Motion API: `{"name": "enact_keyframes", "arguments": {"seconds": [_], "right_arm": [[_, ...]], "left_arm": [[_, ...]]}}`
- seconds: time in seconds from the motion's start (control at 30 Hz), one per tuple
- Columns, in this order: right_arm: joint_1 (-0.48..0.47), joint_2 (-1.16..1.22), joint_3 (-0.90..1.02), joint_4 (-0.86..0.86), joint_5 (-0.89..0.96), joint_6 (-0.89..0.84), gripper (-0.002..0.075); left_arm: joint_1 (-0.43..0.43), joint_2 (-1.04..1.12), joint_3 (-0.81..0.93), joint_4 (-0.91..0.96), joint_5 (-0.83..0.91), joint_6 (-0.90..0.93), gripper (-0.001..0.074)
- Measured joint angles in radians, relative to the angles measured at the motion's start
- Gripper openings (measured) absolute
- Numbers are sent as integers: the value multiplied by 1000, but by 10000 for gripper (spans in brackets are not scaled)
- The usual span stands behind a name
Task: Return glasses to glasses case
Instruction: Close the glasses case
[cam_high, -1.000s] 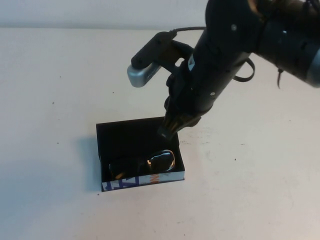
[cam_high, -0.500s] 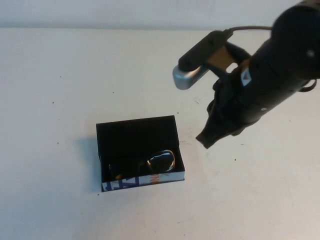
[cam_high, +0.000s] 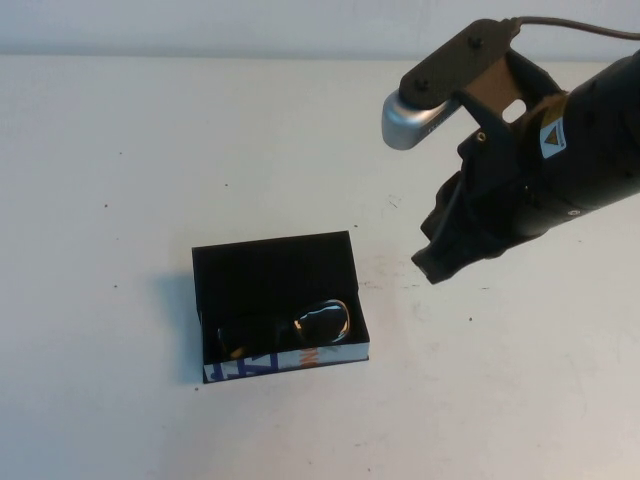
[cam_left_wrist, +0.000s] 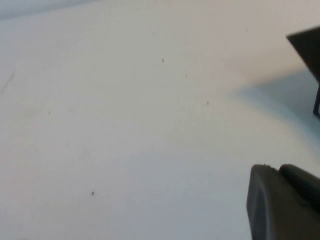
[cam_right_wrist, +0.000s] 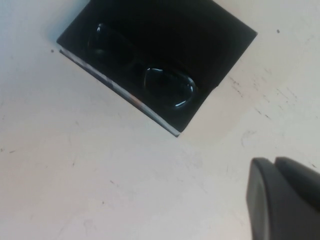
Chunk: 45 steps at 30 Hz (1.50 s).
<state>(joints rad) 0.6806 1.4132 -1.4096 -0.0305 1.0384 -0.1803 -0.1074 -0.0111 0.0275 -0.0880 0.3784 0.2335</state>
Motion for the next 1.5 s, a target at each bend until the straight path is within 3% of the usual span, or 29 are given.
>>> {"name": "enact_keyframes", "arguments": {"seconds": [0.1,0.27,0.4,0.47,0.57,0.67,0.8,0.93,1.17,1.5], "right_arm": [[0,0,0,0,7,0,-11],[0,0,0,2,9,0,-11],[0,0,0,2,9,18,-11],[0,0,0,4,9,24,-11],[0,10,0,6,9,65,-11],[0,44,0,6,11,109,-11],[0,108,-2,2,18,126,-11],[-4,143,-28,-18,18,128,-11],[-64,150,-125,-21,5,130,-11],[-97,290,-315,31,83,90,-11]], "left_arm": [[0,0,0,-89,-104,-55,-1],[0,0,0,-428,-324,-272,-1],[0,0,0,-533,-440,-335,-1],[0,0,0,-551,-442,-344,-1],[-12,0,-62,-546,-276,-331,-1],[-52,83,-203,-537,-55,-267,-1],[-122,358,-411,-525,244,-114,-1],[-162,619,-546,-560,374,79,-1],[-224,938,-537,-926,239,502,-1],[-534,1268,-530,-1162,-117,858,-1]]}}
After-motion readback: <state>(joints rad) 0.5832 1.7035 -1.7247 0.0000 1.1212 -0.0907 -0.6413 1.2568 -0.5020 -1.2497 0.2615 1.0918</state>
